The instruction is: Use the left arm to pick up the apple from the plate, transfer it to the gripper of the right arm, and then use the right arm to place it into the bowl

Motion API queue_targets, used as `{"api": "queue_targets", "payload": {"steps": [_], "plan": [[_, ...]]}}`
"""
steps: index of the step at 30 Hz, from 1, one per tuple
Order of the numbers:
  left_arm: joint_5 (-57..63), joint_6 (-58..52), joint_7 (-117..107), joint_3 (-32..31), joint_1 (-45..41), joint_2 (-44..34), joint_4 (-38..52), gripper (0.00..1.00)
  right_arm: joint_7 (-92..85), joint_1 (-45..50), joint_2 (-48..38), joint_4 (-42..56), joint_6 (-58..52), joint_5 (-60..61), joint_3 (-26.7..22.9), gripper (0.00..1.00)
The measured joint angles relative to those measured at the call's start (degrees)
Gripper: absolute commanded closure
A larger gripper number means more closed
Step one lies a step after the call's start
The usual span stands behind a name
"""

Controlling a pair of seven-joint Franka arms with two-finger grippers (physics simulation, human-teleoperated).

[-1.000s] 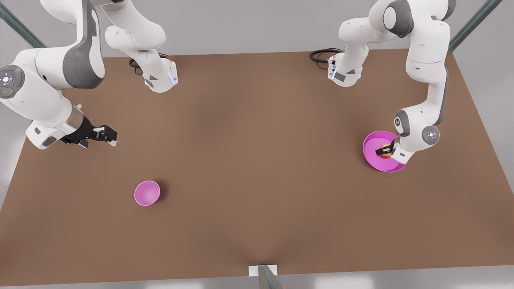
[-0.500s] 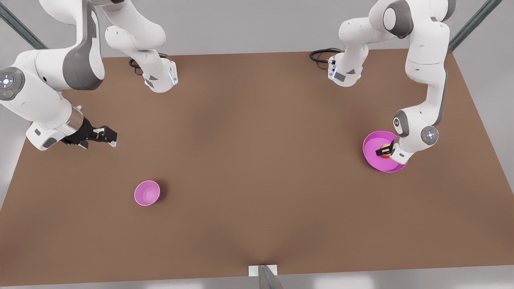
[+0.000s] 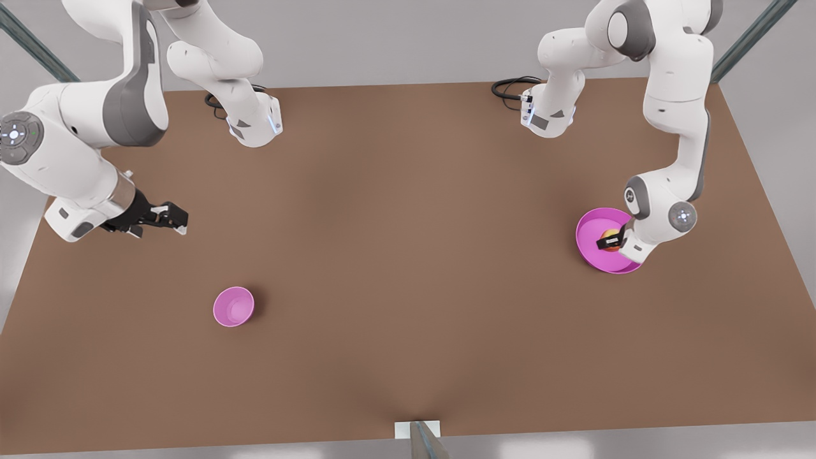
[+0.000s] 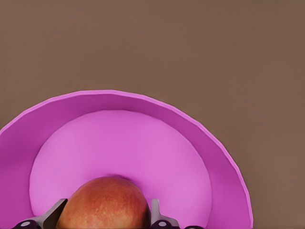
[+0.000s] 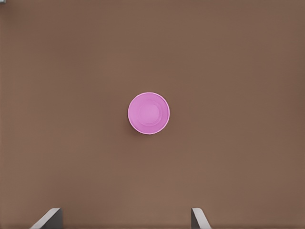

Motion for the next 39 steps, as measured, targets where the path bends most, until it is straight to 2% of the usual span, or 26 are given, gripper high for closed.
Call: {"api": "queue_targets", "payload": {"steps": [7,11,15,19,22,26,31,34,37,39], "plan": [[-0.3,0.2,0.0,0.0,0.0,0.1,0.0,0.15,0.3,0.3,-0.1,0.1,-0.3,0.0,0.4,0.00],[-0.2,-1.1,0.3,-1.9,0.7,-2.4,4.5,0.17,0.5,0.5,-0.3,0.1,-0.7,0.0,0.6,0.00],[-0.2,-3.6,1.4,-8.2,0.8,-4.9,12.5,0.19,0.7,0.4,0.6,0.1,-0.7,0.8,0.8,0.00],[-6.8,-5.1,3.3,-16.9,0.8,-4.1,17.1,0.20,0.9,0.3,4.5,0.1,0.4,9.9,0.9,0.00],[-13.9,-5.6,5.4,-24.5,-0.4,1.0,24.3,0.20,0.9,-0.2,7.6,0.1,1.2,20.5,0.9,0.00],[-28.5,-4.6,10.6,-28.8,-5.8,8.0,34.0,0.20,0.5,-0.5,12.4,0.2,2.6,34.2,0.8,0.00],[-46.3,-3.1,22.1,-35.0,-9.8,21.8,49.1,0.20,-2.4,-0.1,22.1,1.0,5.0,51.8,0.9,0.00],[-52.0,-2.5,30.9,-39.4,-12.0,29.2,58.9,0.20,-5.9,0.1,29.0,2.6,6.7,64.1,2.0,0.00],[-54.5,-0.6,40.4,-42.1,-17.8,37.4,70.1,0.20,-9.5,-0.5,34.2,7.7,7.5,73.2,1.9,0.00],[-56.2,0.8,46.8,-42.9,-19.2,40.4,73.2,0.20,-11.7,-0.5,35.4,8.7,7.9,76.9,2.0,0.00]]}}
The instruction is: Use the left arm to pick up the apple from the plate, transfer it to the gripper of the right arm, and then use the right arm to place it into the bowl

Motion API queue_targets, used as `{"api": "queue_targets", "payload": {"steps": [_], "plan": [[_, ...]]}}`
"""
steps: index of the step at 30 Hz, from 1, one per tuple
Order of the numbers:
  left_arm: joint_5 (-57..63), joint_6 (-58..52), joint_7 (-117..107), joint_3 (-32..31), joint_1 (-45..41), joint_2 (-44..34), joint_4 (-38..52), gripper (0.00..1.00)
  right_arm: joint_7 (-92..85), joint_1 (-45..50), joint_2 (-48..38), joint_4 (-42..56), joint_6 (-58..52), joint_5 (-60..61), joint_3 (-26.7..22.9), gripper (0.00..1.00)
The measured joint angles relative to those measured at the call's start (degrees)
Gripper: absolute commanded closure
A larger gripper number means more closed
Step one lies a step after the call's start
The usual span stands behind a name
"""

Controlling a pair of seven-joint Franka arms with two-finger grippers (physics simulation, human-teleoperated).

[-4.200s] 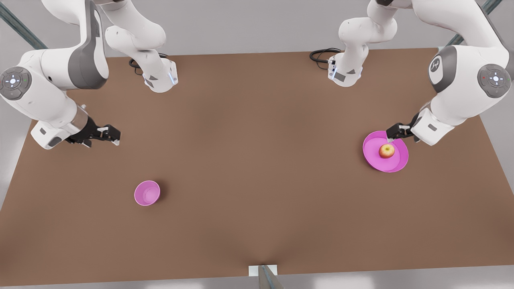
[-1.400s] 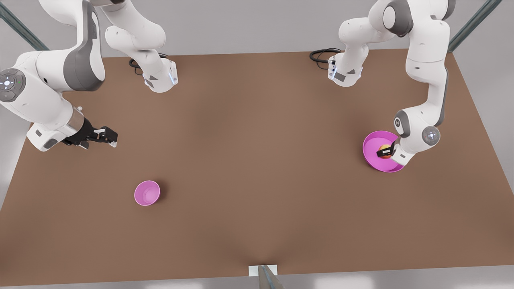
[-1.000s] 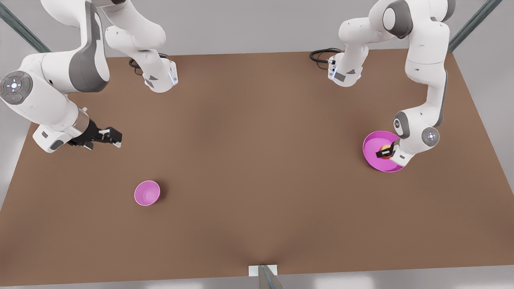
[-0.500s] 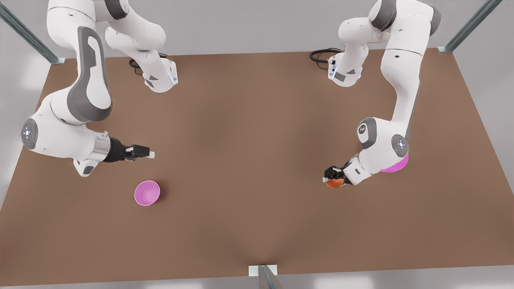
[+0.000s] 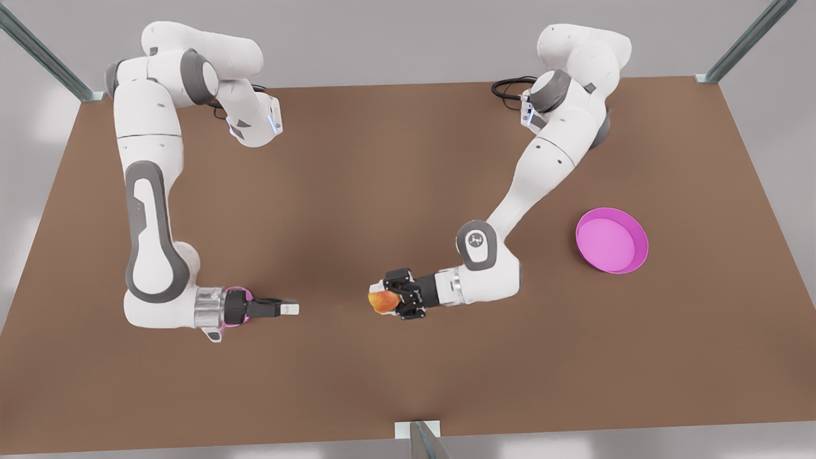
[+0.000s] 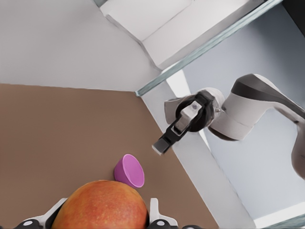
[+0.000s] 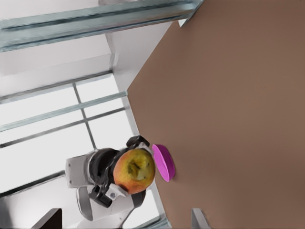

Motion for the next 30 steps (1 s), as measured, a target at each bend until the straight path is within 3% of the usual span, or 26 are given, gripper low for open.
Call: {"api": "queue_targets", "payload": {"steps": [7,14,22,25,30], "plan": [[-4.7,6.4,19.8,-1.9,-4.8,5.4,8.7,0.20,-7.6,0.7,3.8,0.3,0.9,5.8,3.0,0.00],[-5.5,9.1,35.1,-2.6,-5.0,5.6,9.0,0.20,-14.2,2.4,5.9,1.3,1.1,5.1,3.3,0.00],[-7.1,10.0,46.7,-2.8,-5.8,6.3,9.0,0.18,-18.9,3.3,13.2,12.4,0.7,1.6,3.4,0.00],[-7.6,10.1,49.9,-2.8,-6.1,6.6,9.0,0.18,-20.1,3.5,13.5,11.6,0.1,1.3,6.5,0.00],[-8.3,10.2,54.2,-2.8,-6.5,6.8,9.0,0.18,-21.7,3.5,13.6,11.2,-0.8,2.4,7.7,0.00]]}}
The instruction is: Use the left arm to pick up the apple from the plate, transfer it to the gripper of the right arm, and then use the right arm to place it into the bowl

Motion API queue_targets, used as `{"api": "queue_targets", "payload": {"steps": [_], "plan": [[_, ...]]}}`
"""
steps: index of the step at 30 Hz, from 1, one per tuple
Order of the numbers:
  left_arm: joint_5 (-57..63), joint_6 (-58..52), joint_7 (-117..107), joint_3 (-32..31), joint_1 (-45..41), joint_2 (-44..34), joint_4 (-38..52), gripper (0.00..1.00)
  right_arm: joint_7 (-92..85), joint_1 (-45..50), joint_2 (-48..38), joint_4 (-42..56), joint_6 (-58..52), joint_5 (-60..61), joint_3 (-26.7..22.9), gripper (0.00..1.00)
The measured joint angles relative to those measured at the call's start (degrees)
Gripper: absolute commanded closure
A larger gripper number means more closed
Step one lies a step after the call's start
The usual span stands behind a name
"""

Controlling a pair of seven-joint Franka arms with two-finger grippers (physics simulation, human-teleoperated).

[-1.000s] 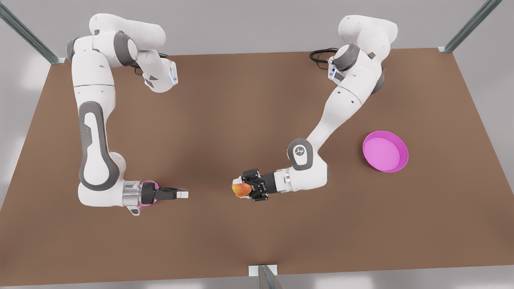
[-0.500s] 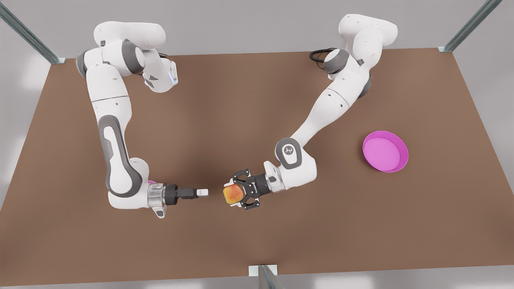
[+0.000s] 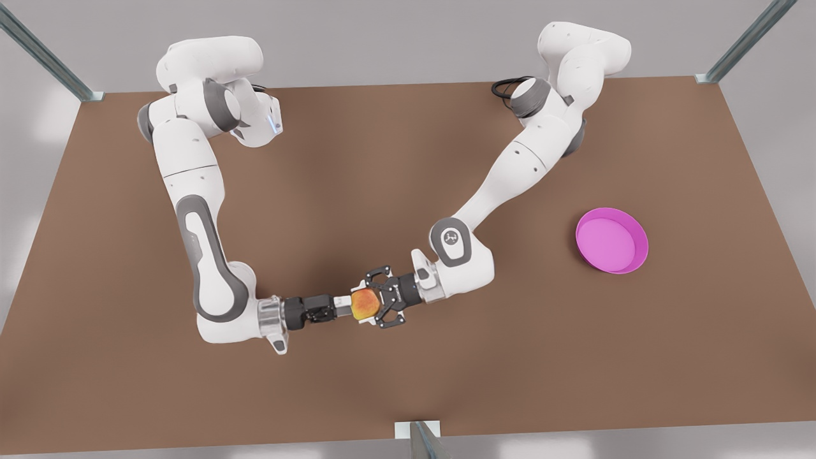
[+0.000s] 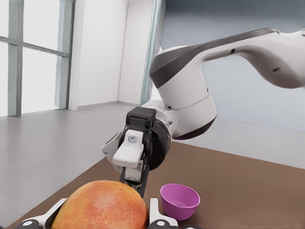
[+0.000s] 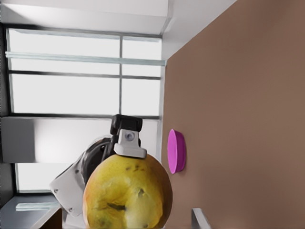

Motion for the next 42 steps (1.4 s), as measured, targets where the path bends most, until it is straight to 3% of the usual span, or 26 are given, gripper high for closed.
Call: {"api": "queue_targets", "payload": {"steps": [17,21,23,24,25,42], "plan": [[-1.0,0.9,8.2,0.0,-0.5,0.0,0.0,0.18,-3.2,2.3,2.0,0.6,2.8,2.5,1.7,0.00],[-1.0,1.1,9.3,0.0,-0.5,0.0,0.0,0.18,-3.6,2.8,2.0,0.7,4.0,2.7,1.7,0.21],[-1.0,1.1,9.7,0.0,-0.5,0.0,0.0,0.17,-3.8,2.9,2.0,0.6,4.5,2.8,1.7,0.22],[-1.0,1.1,9.9,0.0,-0.5,0.0,0.0,0.06,-3.9,2.9,1.9,0.7,4.7,2.8,1.7,0.24],[-1.0,1.1,10.1,0.0,-0.5,0.0,0.0,0.00,-4.0,2.9,1.9,0.6,4.8,2.8,1.7,0.24],[-1.2,1.5,11.9,0.5,0.8,-0.4,-0.4,0.00,-5.2,-0.6,1.7,-0.3,3.1,1.4,1.1,0.23]]}}
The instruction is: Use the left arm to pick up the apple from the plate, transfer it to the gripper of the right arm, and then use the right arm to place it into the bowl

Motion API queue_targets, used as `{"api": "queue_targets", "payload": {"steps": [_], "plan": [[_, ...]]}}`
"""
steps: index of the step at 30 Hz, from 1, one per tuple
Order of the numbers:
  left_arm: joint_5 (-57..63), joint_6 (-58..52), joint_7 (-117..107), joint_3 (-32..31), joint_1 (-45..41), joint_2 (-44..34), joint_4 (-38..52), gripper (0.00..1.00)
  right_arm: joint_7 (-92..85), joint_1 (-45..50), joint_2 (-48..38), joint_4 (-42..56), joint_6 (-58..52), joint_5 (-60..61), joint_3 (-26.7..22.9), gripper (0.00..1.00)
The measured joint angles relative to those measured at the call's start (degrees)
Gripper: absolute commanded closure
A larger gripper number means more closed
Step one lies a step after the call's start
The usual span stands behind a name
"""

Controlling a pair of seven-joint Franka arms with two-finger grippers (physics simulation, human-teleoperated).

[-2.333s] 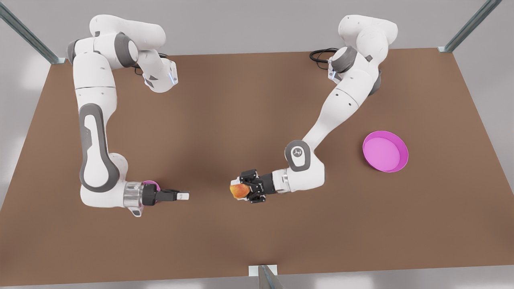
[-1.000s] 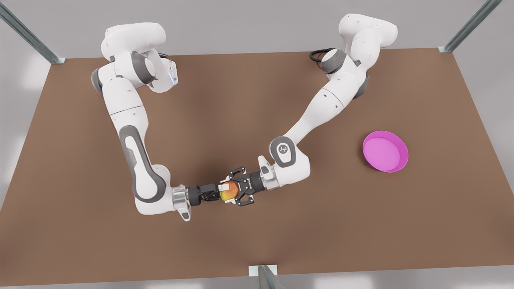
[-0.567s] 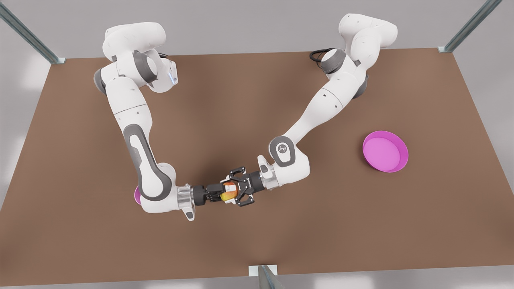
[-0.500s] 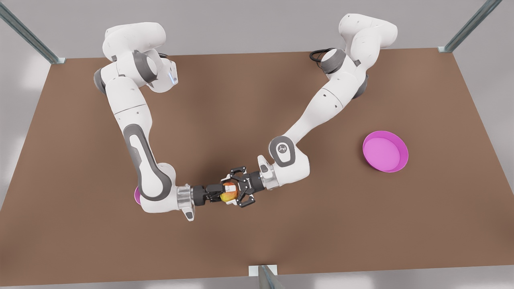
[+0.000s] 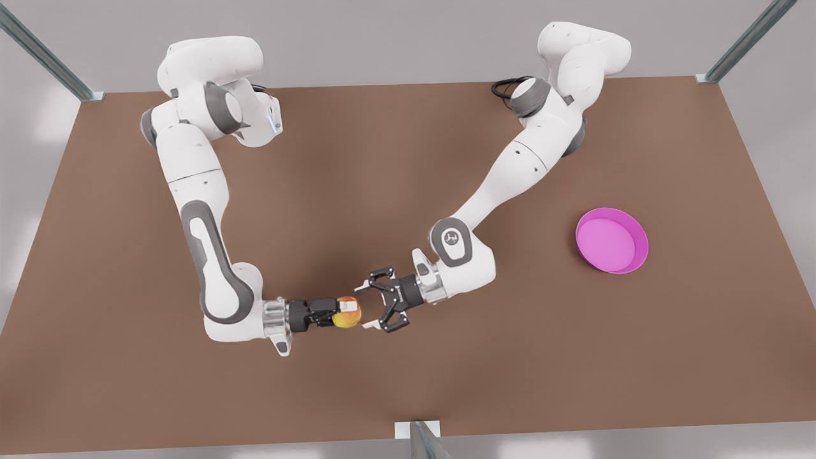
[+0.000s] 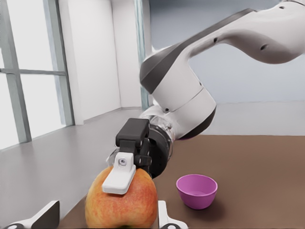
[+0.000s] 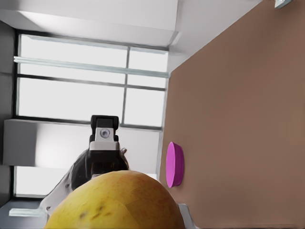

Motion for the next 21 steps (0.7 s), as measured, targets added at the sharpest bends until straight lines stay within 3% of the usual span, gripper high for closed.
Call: {"api": "queue_targets", "payload": {"steps": [3,6,8,12,15,18,21], "plan": [[7.5,-0.3,-1.8,2.5,9.0,-5.1,-9.5,0.00,-0.3,-2.1,-0.4,-1.0,-1.9,-2.8,0.2,0.23],[33.3,-5.4,-8.5,4.9,19.7,-13.6,-17.6,0.00,-0.5,-4.9,-1.3,-2.1,-4.1,-8.0,0.5,0.23],[51.7,-14.0,-14.4,5.8,24.5,-20.3,-18.5,0.00,-0.6,-7.6,-2.2,-2.6,-5.9,-12.8,0.5,0.23],[74.7,-38.2,-27.7,7.7,27.5,-36.1,-18.6,0.00,-1.2,-12.8,-5.6,-5.7,-8.5,-24.0,0.6,0.24],[78.6,-51.1,-40.3,9.4,31.7,-44.6,-18.9,0.00,-2.5,-17.3,-6.1,-6.3,-9.8,-30.9,0.6,0.24],[72.0,-56.5,-51.5,30.5,19.9,-61.0,-33.0,0.00,-4.1,-21.1,-6.1,-6.4,-11.6,-34.8,0.6,0.24],[68.8,-60.4,-61.0,36.5,15.6,-63.9,-34.7,0.00,-5.6,-22.9,-6.1,-6.3,-12.7,-37.6,0.5,0.24]]}}
